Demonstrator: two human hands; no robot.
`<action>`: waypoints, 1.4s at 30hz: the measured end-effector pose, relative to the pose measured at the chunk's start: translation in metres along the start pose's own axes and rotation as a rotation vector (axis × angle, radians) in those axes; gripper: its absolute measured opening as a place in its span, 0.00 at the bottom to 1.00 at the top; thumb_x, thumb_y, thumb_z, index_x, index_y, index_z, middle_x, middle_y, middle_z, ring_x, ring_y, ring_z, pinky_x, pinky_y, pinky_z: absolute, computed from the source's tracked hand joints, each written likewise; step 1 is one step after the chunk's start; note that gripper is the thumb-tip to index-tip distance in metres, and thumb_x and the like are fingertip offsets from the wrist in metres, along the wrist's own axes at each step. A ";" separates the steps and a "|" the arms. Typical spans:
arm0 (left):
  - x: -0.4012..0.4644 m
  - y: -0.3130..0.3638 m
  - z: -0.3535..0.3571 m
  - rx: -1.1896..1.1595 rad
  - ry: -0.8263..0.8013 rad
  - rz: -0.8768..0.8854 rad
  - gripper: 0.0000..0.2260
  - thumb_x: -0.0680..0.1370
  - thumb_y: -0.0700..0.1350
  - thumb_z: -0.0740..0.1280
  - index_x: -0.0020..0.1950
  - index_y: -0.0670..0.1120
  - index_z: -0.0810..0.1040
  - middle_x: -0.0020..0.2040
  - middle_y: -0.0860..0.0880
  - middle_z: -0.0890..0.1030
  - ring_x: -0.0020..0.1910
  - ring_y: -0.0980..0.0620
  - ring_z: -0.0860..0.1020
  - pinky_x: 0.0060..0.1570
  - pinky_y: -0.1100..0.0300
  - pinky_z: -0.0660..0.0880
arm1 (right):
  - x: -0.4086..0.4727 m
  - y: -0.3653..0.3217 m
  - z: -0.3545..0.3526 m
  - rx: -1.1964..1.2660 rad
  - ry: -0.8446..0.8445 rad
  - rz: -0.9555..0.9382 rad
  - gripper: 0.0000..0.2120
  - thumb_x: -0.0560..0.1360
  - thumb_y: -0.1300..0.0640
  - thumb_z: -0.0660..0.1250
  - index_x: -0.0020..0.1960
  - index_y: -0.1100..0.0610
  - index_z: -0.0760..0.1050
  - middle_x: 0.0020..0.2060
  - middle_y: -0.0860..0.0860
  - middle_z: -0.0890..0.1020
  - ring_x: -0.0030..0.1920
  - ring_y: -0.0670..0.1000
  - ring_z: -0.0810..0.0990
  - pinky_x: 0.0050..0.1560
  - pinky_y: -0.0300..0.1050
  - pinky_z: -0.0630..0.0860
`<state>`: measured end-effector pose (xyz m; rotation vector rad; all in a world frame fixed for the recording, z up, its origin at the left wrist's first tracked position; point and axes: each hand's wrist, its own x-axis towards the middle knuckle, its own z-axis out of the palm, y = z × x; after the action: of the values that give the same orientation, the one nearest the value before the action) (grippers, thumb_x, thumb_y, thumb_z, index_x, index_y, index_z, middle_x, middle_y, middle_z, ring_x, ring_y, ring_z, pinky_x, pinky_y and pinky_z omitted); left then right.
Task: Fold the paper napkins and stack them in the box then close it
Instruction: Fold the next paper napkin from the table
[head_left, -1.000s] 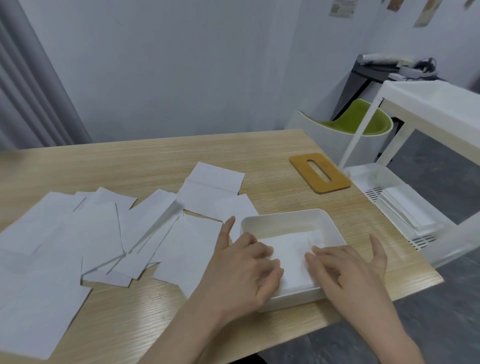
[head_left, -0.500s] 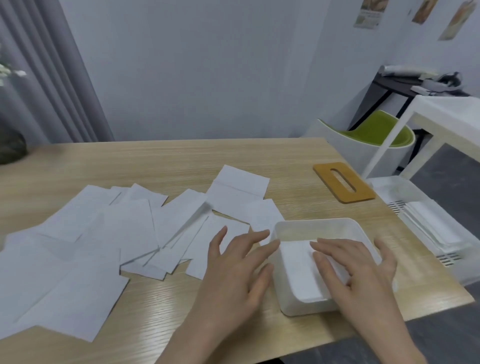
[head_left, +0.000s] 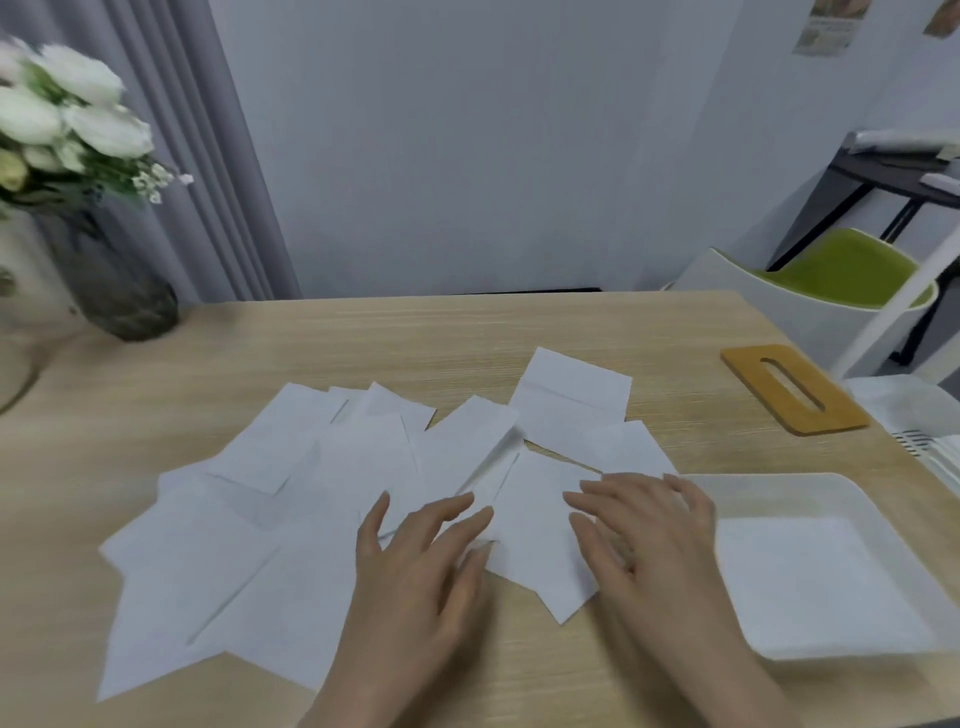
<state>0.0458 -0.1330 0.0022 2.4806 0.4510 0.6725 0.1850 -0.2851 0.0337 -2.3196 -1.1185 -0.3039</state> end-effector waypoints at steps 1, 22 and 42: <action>-0.001 -0.008 -0.002 0.018 -0.002 -0.007 0.17 0.77 0.51 0.58 0.60 0.53 0.82 0.61 0.56 0.80 0.60 0.64 0.73 0.71 0.49 0.52 | 0.004 -0.004 0.009 0.008 -0.033 0.017 0.14 0.76 0.47 0.59 0.51 0.47 0.82 0.50 0.40 0.82 0.56 0.40 0.75 0.62 0.42 0.56; -0.018 -0.073 0.026 0.228 0.016 -0.093 0.18 0.77 0.49 0.58 0.59 0.49 0.82 0.62 0.50 0.80 0.67 0.53 0.69 0.70 0.45 0.55 | 0.081 -0.025 0.108 0.640 -0.175 0.702 0.11 0.73 0.52 0.69 0.35 0.56 0.74 0.29 0.47 0.77 0.33 0.48 0.74 0.36 0.42 0.67; -0.020 -0.071 0.028 0.271 0.023 -0.116 0.18 0.78 0.50 0.56 0.59 0.49 0.82 0.63 0.49 0.80 0.67 0.49 0.75 0.71 0.45 0.53 | 0.033 0.010 0.055 0.233 -0.436 0.677 0.02 0.70 0.49 0.67 0.41 0.46 0.76 0.31 0.39 0.77 0.39 0.43 0.77 0.38 0.42 0.69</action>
<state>0.0323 -0.0963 -0.0660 2.6746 0.7320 0.6290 0.2115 -0.2378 -0.0020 -2.4397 -0.4432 0.5731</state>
